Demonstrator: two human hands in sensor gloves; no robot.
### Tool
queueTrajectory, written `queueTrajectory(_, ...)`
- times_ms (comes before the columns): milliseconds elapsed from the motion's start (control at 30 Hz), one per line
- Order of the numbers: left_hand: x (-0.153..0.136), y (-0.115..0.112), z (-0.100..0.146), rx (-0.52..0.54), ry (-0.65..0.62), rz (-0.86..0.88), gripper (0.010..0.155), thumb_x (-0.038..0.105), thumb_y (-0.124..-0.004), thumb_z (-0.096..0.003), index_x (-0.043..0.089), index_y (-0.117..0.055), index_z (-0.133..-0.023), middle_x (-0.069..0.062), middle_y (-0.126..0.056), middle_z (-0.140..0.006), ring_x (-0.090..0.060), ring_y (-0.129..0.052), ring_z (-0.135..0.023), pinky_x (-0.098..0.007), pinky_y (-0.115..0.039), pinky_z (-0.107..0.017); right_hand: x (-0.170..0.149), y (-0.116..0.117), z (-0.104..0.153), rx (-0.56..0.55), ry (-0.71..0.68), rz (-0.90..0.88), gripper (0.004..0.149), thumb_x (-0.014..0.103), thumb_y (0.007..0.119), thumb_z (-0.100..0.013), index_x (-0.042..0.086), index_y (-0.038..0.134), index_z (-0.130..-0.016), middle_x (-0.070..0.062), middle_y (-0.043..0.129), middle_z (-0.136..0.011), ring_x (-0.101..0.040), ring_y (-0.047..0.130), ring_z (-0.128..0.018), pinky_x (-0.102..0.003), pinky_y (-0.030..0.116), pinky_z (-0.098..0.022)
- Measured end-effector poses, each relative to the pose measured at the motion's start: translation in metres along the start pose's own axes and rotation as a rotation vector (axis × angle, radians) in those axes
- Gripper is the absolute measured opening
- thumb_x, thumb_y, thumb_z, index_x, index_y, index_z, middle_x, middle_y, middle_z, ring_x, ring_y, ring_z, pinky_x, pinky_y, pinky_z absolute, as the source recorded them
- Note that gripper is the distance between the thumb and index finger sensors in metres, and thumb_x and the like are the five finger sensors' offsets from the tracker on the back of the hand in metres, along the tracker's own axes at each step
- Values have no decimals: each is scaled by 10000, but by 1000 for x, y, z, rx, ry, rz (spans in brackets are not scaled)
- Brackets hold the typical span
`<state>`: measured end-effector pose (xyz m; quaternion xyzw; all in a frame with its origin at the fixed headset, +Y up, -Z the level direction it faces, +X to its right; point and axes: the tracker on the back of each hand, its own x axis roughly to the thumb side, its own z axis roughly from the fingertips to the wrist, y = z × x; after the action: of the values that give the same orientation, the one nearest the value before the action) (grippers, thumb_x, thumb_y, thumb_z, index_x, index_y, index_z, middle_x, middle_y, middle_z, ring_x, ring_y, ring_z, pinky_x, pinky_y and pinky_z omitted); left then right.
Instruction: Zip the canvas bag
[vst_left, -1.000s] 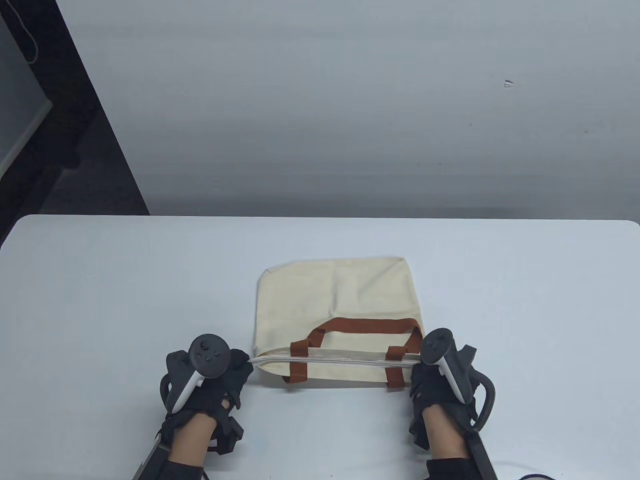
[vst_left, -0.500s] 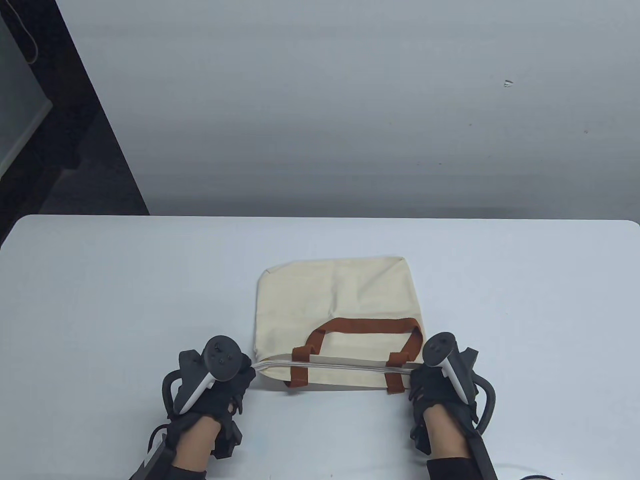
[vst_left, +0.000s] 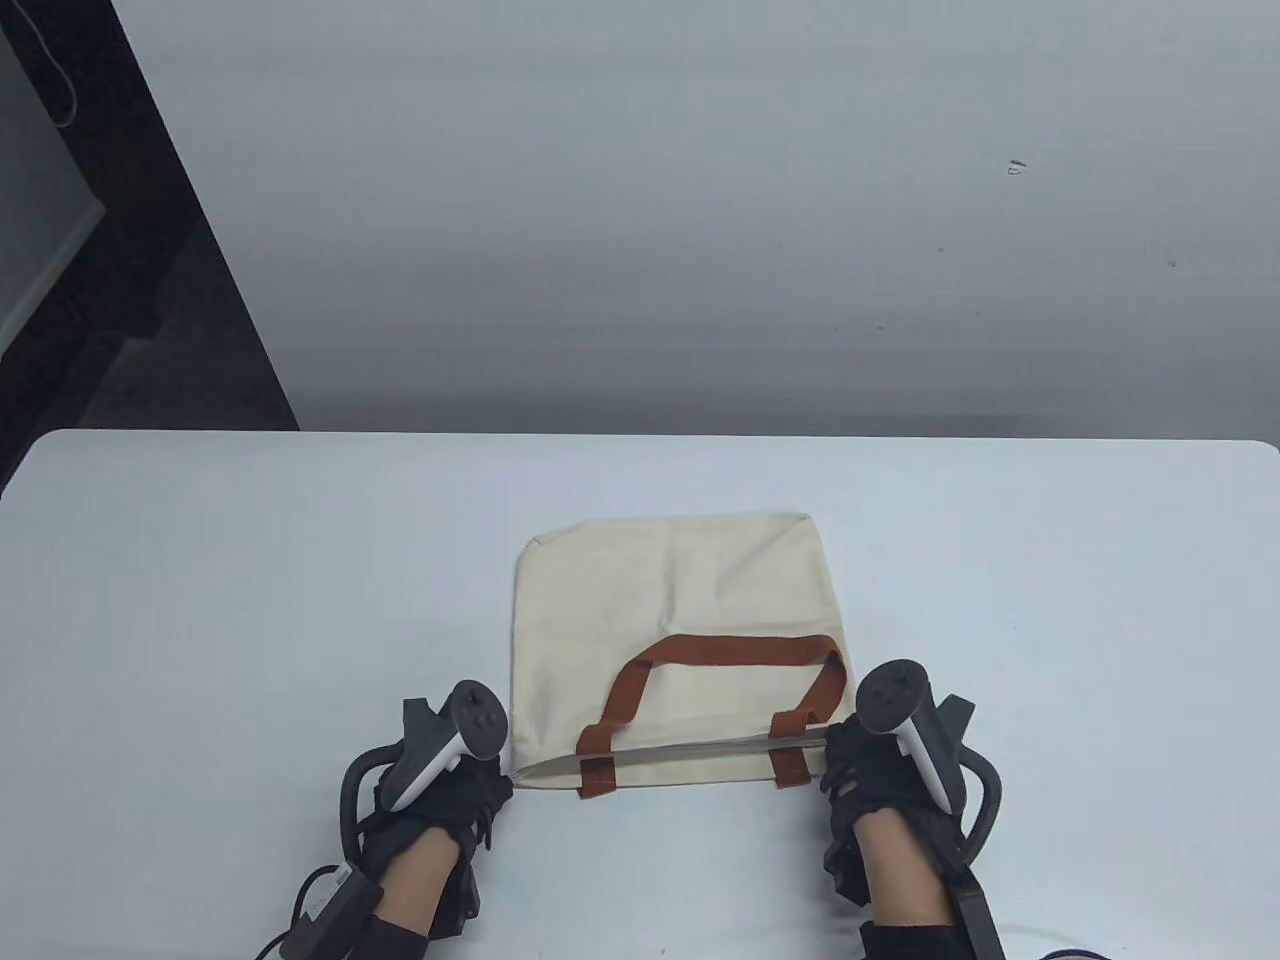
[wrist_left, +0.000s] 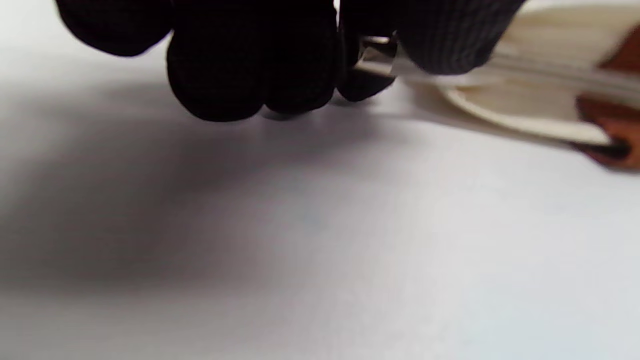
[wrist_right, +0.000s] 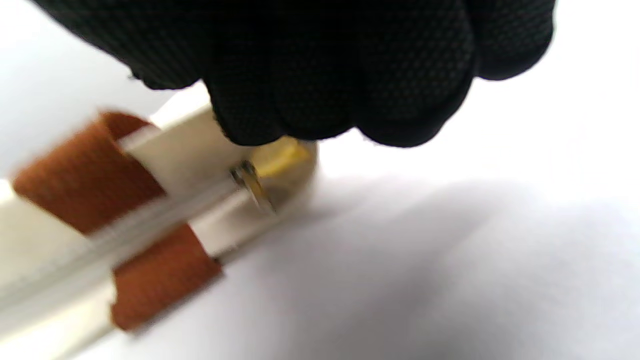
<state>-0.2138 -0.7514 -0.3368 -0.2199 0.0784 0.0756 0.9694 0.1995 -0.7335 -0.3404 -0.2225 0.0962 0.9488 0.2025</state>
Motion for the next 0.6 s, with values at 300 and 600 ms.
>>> queueTrajectory(300, -9, 50, 45, 394, -108, 308, 589, 592, -692, -367, 392, -717, -921, -14, -828, -954, -296, -899, -794, -519, -746, -531, 7, -31, 20, -156, -215, -270, 427, 391, 704, -433, 164, 783, -785, -132, 809, -742, -357, 836, -603, -591, 575, -557)
queueTrajectory(600, 33, 49, 80, 498, -273, 183, 700, 634, -669, -361, 462, -489, -1016, 7, -496, -1164, -304, -567, -1088, -603, -561, -728, 61, -31, 75, -350, -642, -81, 510, 455, 678, -430, 243, 686, -894, -59, 622, -1004, -349, 516, -1012, -648, 343, -702)
